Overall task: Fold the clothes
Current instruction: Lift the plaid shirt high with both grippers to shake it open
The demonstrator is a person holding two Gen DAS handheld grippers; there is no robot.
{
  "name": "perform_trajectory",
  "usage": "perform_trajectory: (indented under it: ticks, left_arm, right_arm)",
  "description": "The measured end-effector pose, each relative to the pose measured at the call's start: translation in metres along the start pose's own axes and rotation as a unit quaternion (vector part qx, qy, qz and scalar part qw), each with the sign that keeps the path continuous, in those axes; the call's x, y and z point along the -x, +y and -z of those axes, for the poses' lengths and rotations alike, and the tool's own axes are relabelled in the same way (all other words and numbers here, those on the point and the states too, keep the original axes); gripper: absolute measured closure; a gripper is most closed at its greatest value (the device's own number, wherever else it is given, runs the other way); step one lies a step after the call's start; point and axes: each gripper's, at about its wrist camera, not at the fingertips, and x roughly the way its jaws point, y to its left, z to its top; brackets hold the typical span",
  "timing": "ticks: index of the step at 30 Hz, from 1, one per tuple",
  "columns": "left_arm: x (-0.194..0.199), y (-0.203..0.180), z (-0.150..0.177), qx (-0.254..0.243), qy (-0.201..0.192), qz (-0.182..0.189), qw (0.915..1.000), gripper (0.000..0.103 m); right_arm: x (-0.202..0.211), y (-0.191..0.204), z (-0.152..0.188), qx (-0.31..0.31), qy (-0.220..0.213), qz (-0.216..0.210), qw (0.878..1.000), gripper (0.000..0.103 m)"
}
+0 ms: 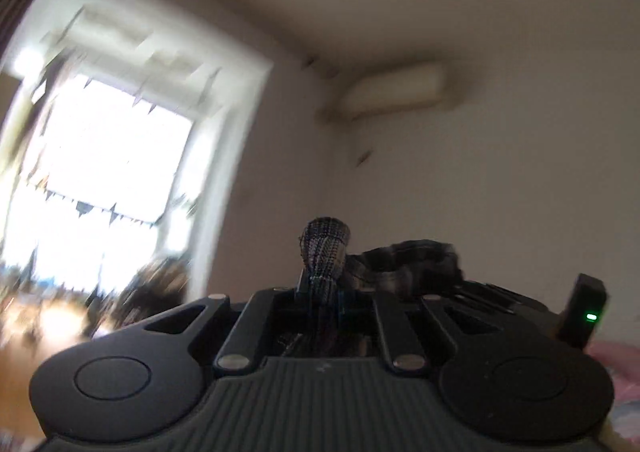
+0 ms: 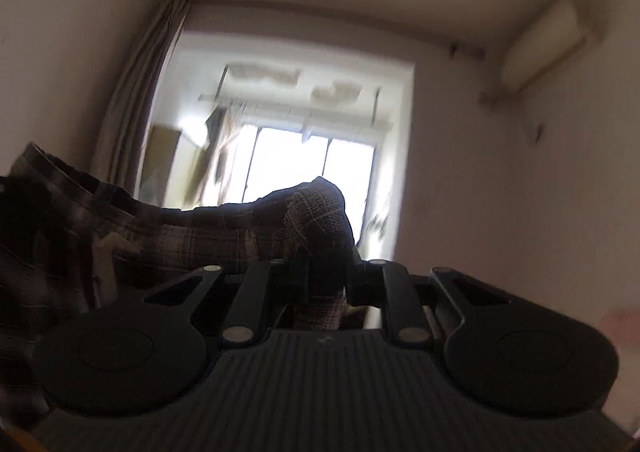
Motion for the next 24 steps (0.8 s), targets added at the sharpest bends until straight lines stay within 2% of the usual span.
perform_trajectory:
  ticks: [2, 5, 9, 13, 18, 22, 24]
  left_arm:
    - [-0.004, -0.036, -0.027, -0.010, -0.026, 0.032, 0.9991, 0.092]
    - [-0.017, -0.087, -0.057, -0.017, -0.061, 0.072, 0.9954, 0.092]
    - [-0.034, -0.135, -0.072, -0.004, -0.094, 0.109, 0.9896, 0.092]
    - [-0.051, -0.152, -0.069, 0.018, -0.106, 0.120, 0.9869, 0.092]
    - [-0.071, -0.142, -0.035, 0.031, -0.084, 0.088, 0.9921, 0.092]
    - [-0.075, -0.102, 0.018, 0.057, -0.043, 0.032, 0.9970, 0.092]
    - [-0.071, -0.073, 0.055, 0.072, -0.022, -0.009, 0.9971, 0.092]
  right_arm:
    - [0.013, -0.026, -0.050, 0.020, -0.035, 0.031, 0.999, 0.089]
    - [0.027, -0.071, -0.109, 0.032, -0.066, 0.066, 0.995, 0.089]
    - [0.039, -0.113, -0.166, 0.051, -0.092, 0.101, 0.989, 0.089]
    - [0.043, -0.135, -0.207, 0.068, -0.107, 0.120, 0.985, 0.089]
    - [0.010, -0.125, -0.197, 0.072, -0.082, 0.102, 0.989, 0.089]
    - [-0.020, -0.068, -0.128, 0.052, -0.042, 0.039, 0.997, 0.089]
    - [-0.035, -0.039, -0.092, 0.041, -0.022, 0.007, 0.999, 0.089]
